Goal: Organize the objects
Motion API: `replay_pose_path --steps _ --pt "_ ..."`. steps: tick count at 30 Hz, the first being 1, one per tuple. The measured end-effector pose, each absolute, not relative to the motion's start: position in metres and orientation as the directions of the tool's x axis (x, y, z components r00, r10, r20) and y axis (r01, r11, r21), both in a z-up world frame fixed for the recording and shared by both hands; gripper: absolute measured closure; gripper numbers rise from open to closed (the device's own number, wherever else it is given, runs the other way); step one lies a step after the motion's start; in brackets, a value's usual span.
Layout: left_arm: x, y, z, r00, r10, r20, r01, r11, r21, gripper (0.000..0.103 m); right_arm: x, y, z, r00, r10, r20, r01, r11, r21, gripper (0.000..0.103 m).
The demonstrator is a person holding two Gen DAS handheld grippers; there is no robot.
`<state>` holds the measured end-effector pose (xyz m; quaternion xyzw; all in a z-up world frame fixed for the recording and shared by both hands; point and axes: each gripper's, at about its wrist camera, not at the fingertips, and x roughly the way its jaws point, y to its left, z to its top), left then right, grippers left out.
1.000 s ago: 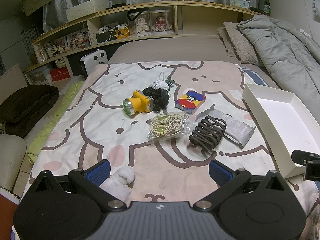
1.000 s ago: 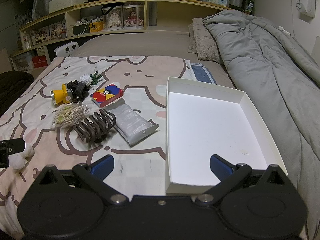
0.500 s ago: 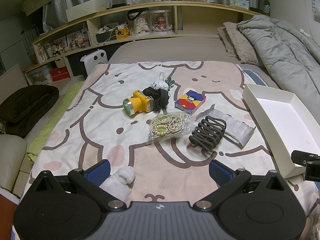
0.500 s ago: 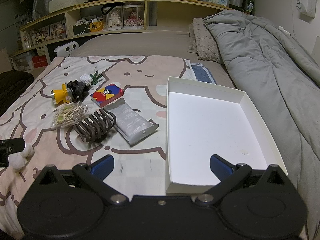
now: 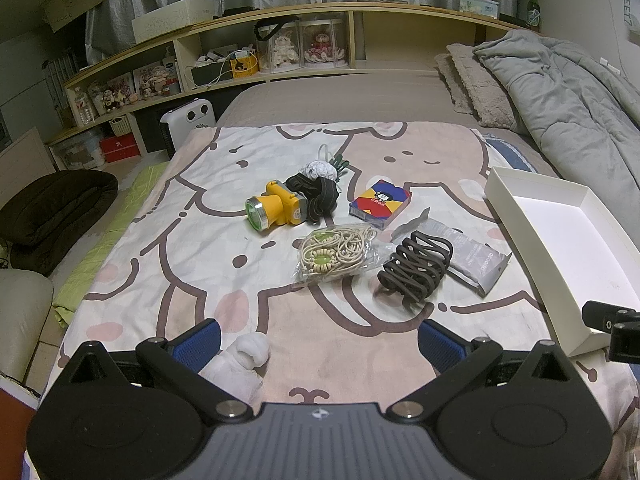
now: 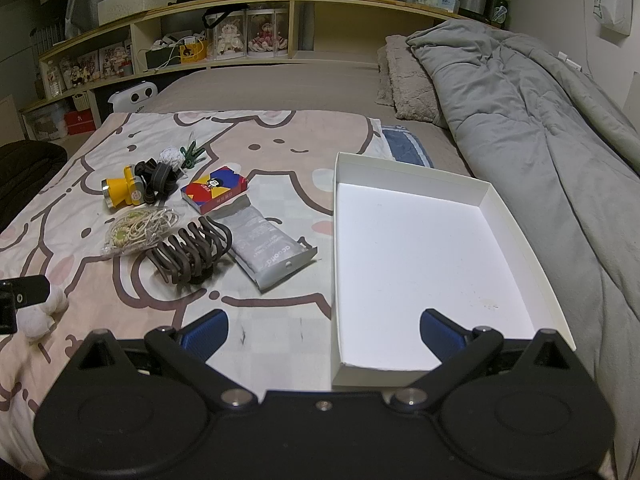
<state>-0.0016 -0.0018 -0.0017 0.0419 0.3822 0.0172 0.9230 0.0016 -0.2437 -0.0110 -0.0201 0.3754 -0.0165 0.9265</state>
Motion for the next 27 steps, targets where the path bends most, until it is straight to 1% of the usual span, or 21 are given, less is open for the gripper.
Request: replay_pose_path --steps 7,10,14,27 --pt "0.002 0.002 -0.004 0.7 0.081 -0.71 -0.027 0.996 0.087 0.0 0.008 -0.242 -0.01 0.719 -0.052 -0.693 0.02 0.998 -0.055 0.0" --pt "0.009 0.004 -0.008 0.692 0.112 -0.714 -0.067 0.994 0.092 0.0 0.009 -0.242 -0.007 0.726 -0.049 -0.686 0.014 0.998 -0.056 0.0" --pt "0.019 0.015 -0.013 0.664 0.165 -0.729 -0.143 0.985 0.093 0.0 0.018 -0.242 -0.004 0.743 -0.029 -0.669 -0.009 0.999 -0.052 0.003" --pt "0.043 0.044 -0.039 0.551 0.323 -0.769 -0.377 0.919 0.115 0.0 0.056 -0.208 -0.001 0.802 0.074 -0.592 -0.179 0.976 -0.121 0.003"
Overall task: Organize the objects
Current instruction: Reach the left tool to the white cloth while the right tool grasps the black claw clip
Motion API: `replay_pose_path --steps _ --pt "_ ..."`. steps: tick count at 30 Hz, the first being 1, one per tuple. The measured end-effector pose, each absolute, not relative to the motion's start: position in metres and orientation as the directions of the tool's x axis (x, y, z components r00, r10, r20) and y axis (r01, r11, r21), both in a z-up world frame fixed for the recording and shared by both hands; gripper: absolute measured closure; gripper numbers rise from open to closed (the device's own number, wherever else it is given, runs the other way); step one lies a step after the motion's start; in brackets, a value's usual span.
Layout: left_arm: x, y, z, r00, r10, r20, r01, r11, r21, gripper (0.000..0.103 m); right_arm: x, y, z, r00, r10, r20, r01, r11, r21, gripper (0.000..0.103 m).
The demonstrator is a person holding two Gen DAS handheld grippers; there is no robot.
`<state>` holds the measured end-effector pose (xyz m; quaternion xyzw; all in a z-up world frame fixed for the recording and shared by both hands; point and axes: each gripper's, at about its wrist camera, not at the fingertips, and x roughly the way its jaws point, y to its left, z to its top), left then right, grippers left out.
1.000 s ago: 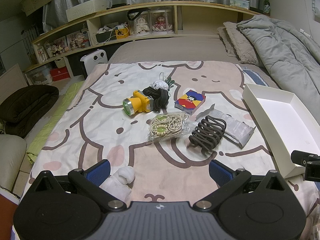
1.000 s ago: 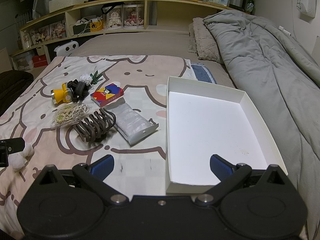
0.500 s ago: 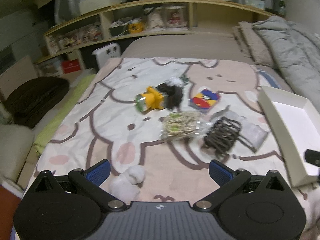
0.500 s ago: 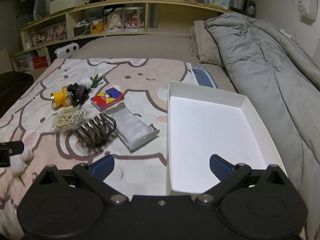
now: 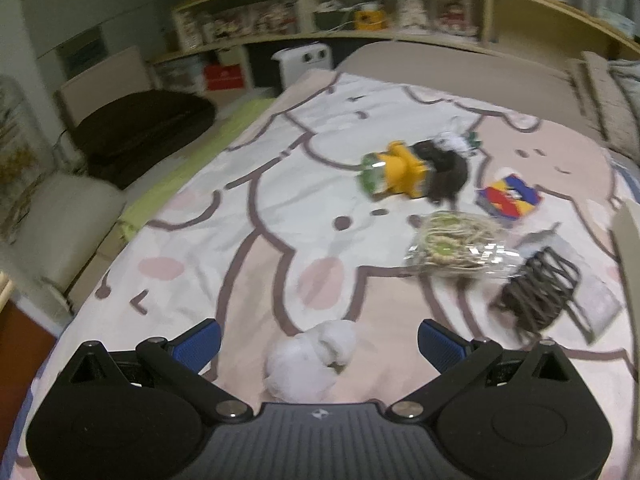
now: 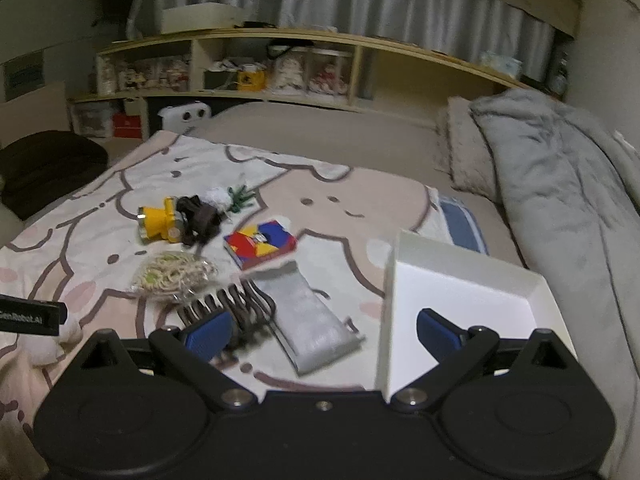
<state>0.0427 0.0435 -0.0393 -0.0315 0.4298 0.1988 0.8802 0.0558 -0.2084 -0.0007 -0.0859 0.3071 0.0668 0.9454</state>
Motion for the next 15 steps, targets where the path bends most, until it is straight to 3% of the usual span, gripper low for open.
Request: replay_pose_path --steps 13,15 --pt "0.055 0.058 -0.086 0.379 0.305 -0.874 -0.458 0.882 0.109 0.0 0.087 -0.168 -0.029 0.766 0.182 -0.617 -0.356 0.919 -0.171 0.005" --pt "0.055 0.06 -0.088 0.375 0.285 -0.882 -0.463 0.882 0.088 0.004 0.09 -0.159 -0.035 0.758 0.199 -0.622 -0.39 0.901 -0.188 0.007"
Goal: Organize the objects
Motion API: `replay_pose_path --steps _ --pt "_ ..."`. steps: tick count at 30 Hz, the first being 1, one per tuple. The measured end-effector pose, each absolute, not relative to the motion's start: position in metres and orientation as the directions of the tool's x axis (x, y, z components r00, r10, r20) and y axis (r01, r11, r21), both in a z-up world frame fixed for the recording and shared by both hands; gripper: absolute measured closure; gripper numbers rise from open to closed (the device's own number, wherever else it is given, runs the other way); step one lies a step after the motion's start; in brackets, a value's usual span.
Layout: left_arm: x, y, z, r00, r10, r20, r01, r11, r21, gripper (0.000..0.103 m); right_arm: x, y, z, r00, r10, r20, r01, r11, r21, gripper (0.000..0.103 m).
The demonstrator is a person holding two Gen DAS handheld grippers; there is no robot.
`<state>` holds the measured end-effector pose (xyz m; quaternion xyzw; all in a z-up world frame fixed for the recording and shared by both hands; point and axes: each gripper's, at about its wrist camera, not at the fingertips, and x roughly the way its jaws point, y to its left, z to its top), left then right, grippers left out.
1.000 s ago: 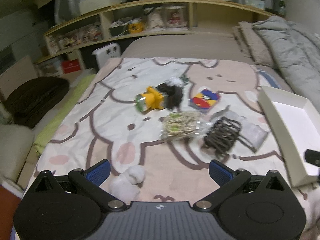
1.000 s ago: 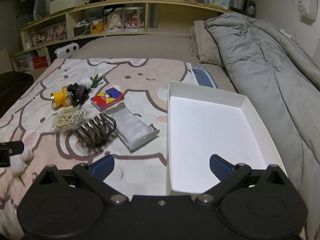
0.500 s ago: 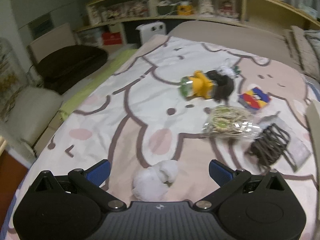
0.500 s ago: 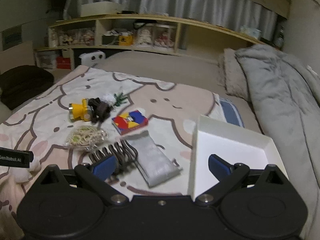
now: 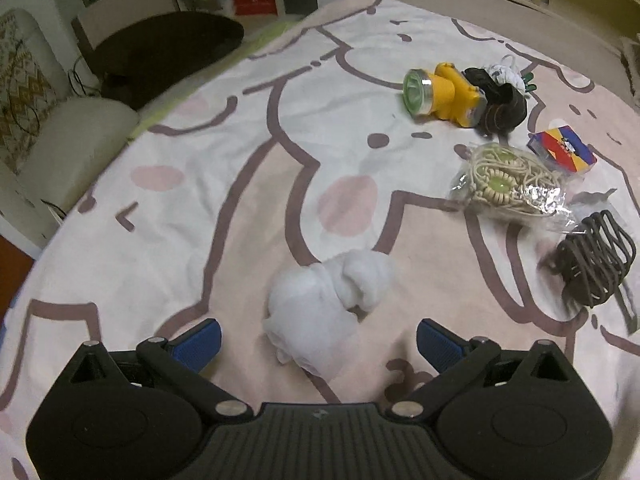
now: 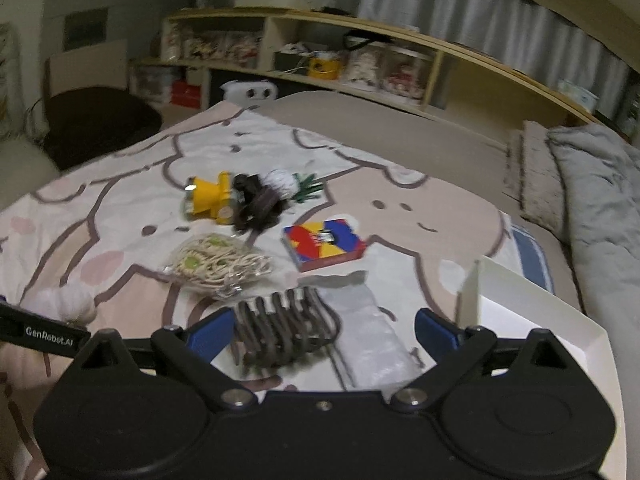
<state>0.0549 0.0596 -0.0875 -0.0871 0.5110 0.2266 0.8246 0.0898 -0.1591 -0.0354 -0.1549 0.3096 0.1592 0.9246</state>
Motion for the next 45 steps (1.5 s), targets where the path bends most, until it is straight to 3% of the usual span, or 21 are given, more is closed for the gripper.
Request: replay_pose_path --steps 10,15,17,18,20,21,22,24,28,32,37,45 --pt "0.055 0.066 -0.095 0.375 0.179 -0.909 -0.475 0.88 -0.023 0.029 0.092 -0.119 -0.071 0.745 0.211 -0.633 -0.511 0.79 -0.339 0.022" --pt "0.056 0.07 -0.098 0.378 0.156 -0.913 -0.49 0.87 -0.054 0.049 0.087 -0.097 -0.097 0.78 0.166 -0.603 -0.529 0.691 -0.493 0.032" --pt "0.055 0.073 -0.098 0.382 0.154 -0.911 -0.501 0.863 -0.064 0.058 0.085 -0.09 -0.108 0.816 0.118 -0.566 -0.498 0.639 -0.586 0.043" --pt "0.055 0.074 -0.098 0.384 0.153 -0.911 -0.504 0.861 -0.068 0.068 0.084 -0.087 -0.113 0.834 0.096 -0.543 -0.478 0.618 -0.624 0.046" --pt "0.054 0.075 -0.098 0.395 0.136 -0.909 -0.505 0.858 -0.091 0.084 0.086 -0.085 -0.118 0.848 0.072 -0.524 -0.454 0.608 -0.651 0.063" --pt "0.054 0.075 -0.098 0.401 0.125 -0.908 -0.504 0.857 -0.104 0.087 0.087 -0.085 -0.119 0.85 0.061 -0.524 -0.446 0.613 -0.652 0.069" --pt "0.054 0.075 -0.098 0.41 0.114 -0.905 -0.499 0.858 -0.118 0.088 0.089 -0.087 -0.118 0.848 0.053 -0.527 -0.441 0.623 -0.647 0.082" --pt "0.054 0.073 -0.097 0.427 0.099 -0.899 -0.482 0.866 -0.133 0.093 0.092 -0.092 -0.113 0.839 0.046 -0.542 -0.436 0.654 -0.619 0.088" --pt "0.053 0.072 -0.095 0.446 0.077 -0.892 -0.466 0.871 -0.158 0.095 0.094 -0.107 -0.094 0.821 0.081 -0.566 -0.437 0.726 -0.531 0.095" --pt "0.049 0.075 -0.094 0.452 0.059 -0.89 -0.473 0.861 -0.184 0.097 0.095 -0.124 -0.068 0.757 0.133 -0.64 -0.44 0.828 -0.348 0.096" --pt "0.042 0.075 -0.092 0.458 0.039 -0.888 -0.469 0.859 -0.204 0.096 0.081 -0.141 -0.043 0.725 0.2 -0.659 -0.424 0.883 -0.199 0.096" --pt "0.03 0.09 -0.087 0.458 0.052 -0.887 -0.543 0.807 -0.233 0.072 0.068 -0.177 -0.037 0.555 0.381 -0.739 -0.394 0.903 0.17 0.096"
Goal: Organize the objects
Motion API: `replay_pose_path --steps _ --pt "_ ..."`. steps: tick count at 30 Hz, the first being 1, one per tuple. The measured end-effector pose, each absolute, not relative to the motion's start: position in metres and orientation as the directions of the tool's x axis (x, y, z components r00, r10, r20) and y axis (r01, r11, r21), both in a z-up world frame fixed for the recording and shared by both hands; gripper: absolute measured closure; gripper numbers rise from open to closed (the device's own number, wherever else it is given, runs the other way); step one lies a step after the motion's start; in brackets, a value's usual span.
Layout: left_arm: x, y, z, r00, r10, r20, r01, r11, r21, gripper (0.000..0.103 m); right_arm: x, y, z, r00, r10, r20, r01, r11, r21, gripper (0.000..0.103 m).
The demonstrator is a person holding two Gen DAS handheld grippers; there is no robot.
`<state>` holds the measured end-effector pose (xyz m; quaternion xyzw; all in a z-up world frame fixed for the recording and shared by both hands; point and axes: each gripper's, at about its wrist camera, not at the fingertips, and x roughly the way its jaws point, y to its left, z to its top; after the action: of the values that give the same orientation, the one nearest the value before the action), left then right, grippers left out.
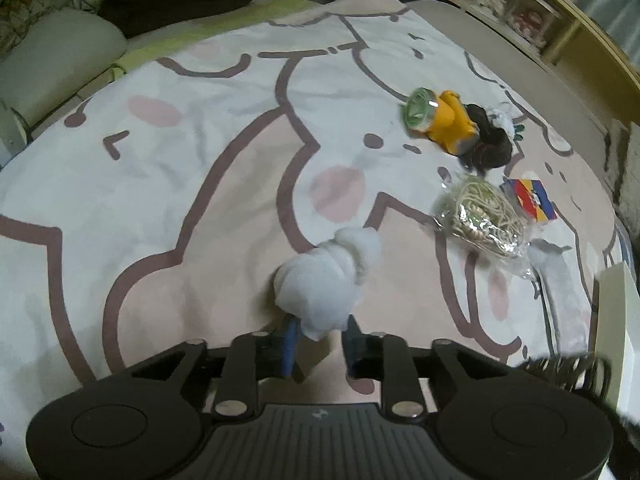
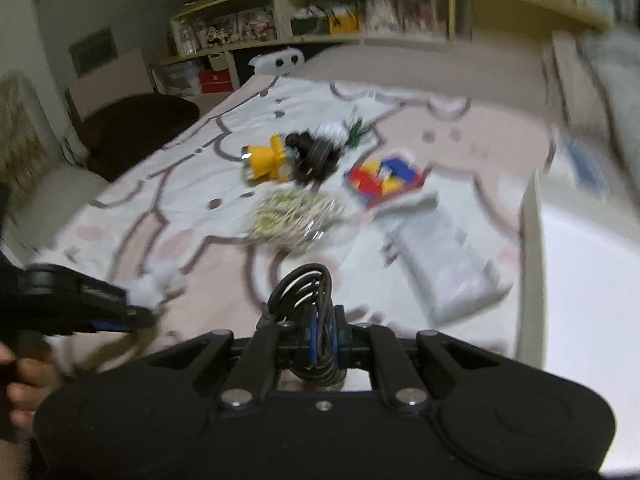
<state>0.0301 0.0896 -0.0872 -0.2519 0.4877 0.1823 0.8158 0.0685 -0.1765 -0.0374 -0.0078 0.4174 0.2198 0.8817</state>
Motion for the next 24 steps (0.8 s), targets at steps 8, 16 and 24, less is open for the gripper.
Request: replay_pose_path --steps 8,16,24 --pt "0.039 0.084 -0.084 0.484 0.072 -0.872 -0.527 0.82 -0.224 0.058 0.082 -0.204 -0.063 0.293 0.633 -0.717 -0.282 0.773 0.568 0.095" --pt "0.047 0.084 -0.086 0.46 0.093 -0.883 -0.518 0.836 -0.182 0.057 0.103 -0.213 -0.087 0.267 0.552 -0.79 -0.245 0.832 0.499 0.088" --pt "0.033 0.086 -0.082 0.431 0.119 -0.894 -0.533 0.833 -0.147 0.018 0.099 -0.21 -0.079 0.369 0.395 -0.841 -0.301 0.907 0.294 0.055"
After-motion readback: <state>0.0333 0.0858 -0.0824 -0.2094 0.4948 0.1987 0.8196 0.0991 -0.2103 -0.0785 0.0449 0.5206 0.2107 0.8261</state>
